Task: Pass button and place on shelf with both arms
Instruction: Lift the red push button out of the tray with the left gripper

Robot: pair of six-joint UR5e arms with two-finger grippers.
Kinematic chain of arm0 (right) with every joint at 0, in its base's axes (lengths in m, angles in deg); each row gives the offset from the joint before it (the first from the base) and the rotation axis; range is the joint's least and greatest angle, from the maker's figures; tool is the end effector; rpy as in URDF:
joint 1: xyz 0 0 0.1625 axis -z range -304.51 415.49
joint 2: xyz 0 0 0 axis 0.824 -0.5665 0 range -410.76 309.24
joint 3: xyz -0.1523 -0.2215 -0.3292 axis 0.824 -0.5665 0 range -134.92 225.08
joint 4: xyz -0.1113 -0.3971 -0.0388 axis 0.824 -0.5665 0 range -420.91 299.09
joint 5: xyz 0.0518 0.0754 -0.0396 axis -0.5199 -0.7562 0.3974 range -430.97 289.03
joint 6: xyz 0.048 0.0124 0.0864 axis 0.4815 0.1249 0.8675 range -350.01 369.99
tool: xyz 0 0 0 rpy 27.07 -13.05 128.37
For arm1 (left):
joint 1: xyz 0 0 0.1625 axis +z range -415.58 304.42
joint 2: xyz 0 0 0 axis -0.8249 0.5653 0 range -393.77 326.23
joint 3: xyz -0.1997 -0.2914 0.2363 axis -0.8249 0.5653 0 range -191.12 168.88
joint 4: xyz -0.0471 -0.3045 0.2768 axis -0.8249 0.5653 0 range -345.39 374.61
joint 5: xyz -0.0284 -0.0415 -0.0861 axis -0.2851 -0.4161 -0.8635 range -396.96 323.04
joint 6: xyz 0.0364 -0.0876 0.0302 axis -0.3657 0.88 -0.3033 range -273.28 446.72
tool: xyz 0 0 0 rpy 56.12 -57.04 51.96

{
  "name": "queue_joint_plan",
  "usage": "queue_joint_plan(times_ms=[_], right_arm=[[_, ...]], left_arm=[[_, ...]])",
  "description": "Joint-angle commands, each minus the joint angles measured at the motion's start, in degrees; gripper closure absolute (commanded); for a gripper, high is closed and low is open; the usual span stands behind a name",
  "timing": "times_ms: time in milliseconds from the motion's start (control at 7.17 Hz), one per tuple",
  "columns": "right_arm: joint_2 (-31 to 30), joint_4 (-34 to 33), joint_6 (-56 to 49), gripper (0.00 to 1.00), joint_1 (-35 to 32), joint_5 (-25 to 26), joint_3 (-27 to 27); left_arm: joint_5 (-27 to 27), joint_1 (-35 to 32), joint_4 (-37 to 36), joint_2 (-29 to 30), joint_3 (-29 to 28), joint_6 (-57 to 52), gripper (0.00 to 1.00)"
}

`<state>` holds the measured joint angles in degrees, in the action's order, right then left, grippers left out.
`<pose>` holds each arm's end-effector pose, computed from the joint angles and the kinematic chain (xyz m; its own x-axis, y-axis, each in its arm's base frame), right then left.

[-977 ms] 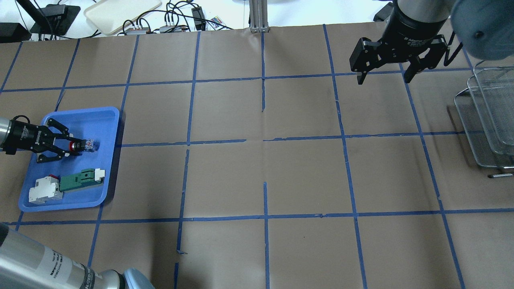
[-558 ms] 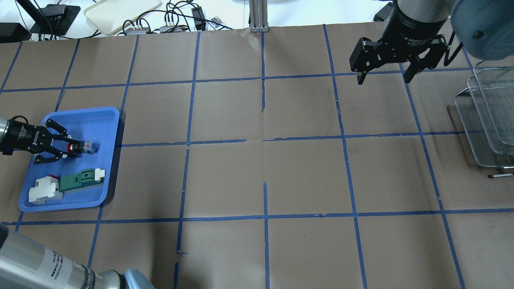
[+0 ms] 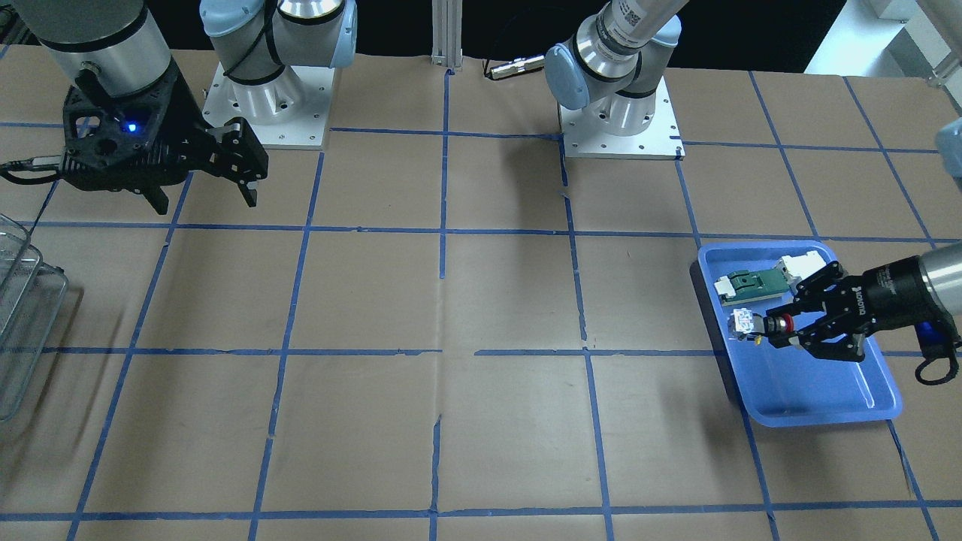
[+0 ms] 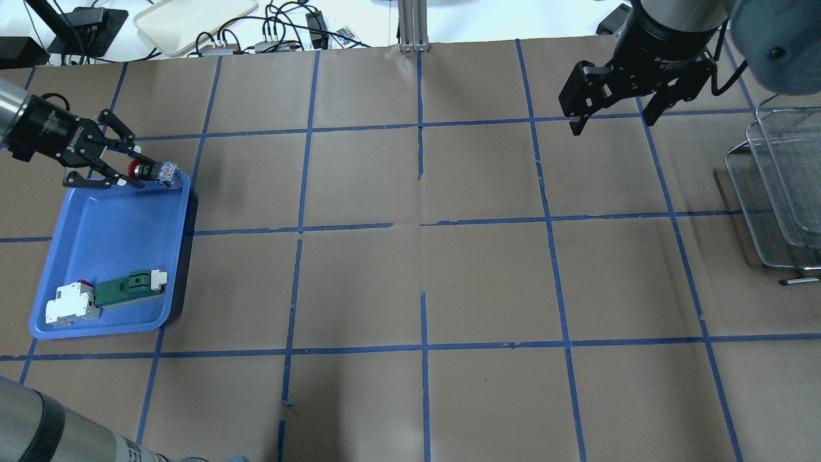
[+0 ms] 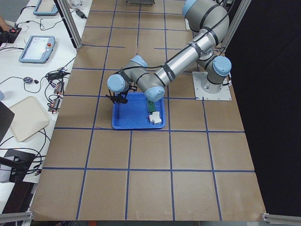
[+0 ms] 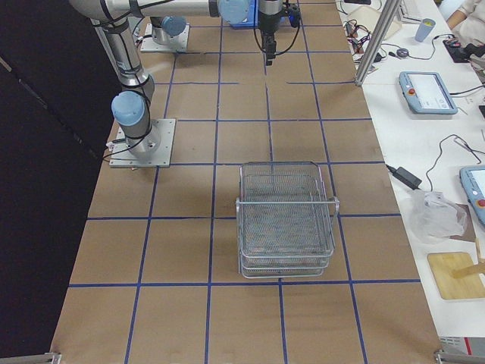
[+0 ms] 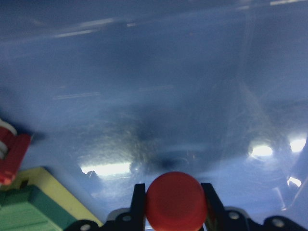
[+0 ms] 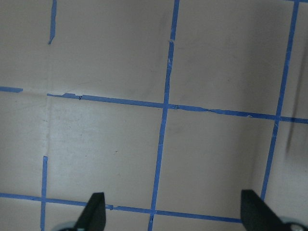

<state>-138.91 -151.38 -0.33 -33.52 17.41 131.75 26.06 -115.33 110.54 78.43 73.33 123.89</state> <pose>0.1273 -0.5111 0.5013 -0.9864 -0.1630 -0.0217 -0.1621 0.9860 -0.0387 0.1452 -0.6033 0.3234 -0.2626 -0.9595 0.1017 -0.7826 0.2735 0.5592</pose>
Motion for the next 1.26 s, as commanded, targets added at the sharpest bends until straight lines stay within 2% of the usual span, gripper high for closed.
queue_joint_plan(times_ms=[0,279,419,837,1116], right_arm=[[-1.1,-0.1,-9.9,0.0,0.1,-3.9,-0.1],[-1.8,0.3,-22.5,0.0,0.2,-4.2,-0.1],[-2.2,0.6,-28.9,0.0,0.2,-6.2,0.2],[-1.9,5.4,-51.8,0.0,1.6,-7.7,0.4],[-1.3,5.0,-66.9,0.0,3.7,-10.5,2.4]], left_arm=[[-5.7,-9.4,0.3,-2.9,0.5,8.8,1.0],[-11.9,-18.2,0.0,-4.3,0.6,21.8,1.0],[-14.6,-23.0,-1.1,-5.1,0.5,28.3,1.0],[-18.9,-31.0,-10.5,-5.2,0.7,42.3,1.0],[-19.1,-34.4,-13.6,-5.1,0.7,47.2,1.0]])
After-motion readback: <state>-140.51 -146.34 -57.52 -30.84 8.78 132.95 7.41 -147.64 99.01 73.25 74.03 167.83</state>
